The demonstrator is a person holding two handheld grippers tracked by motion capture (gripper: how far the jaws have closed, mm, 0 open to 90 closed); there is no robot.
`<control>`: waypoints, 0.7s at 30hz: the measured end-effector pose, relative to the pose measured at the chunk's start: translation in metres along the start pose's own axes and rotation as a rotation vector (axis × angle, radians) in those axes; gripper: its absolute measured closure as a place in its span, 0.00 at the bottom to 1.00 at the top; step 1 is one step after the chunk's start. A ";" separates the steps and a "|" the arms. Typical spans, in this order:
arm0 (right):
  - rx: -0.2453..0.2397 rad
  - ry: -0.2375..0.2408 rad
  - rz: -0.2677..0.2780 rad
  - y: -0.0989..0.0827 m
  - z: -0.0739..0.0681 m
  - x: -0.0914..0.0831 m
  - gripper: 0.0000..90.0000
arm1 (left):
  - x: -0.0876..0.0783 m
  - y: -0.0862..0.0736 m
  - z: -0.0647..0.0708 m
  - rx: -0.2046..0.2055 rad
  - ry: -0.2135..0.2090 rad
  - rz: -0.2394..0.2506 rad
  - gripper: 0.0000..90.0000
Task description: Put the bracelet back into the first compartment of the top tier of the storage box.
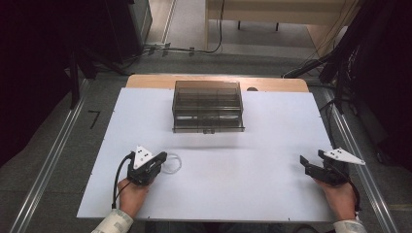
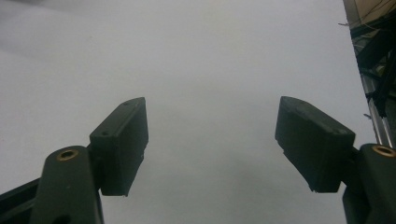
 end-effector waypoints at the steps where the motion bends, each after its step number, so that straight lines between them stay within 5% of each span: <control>1: 0.000 0.000 0.000 0.000 0.000 0.000 0.27 | 0.000 0.000 0.000 -0.002 -0.001 0.003 0.97; 21: -0.002 -0.001 -0.003 0.000 0.000 0.000 0.27 | -0.009 0.010 0.002 -0.030 -0.022 0.107 0.97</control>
Point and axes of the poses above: each handheld gripper's, and its own axes: x roughly forward along the jaws, y roughly out of its top, z roughly to its right, the point moved 2 cm from there along x, roughly forward along the jaws, and after that the axes turned 13 degrees about -x, right-handed, at the moved point
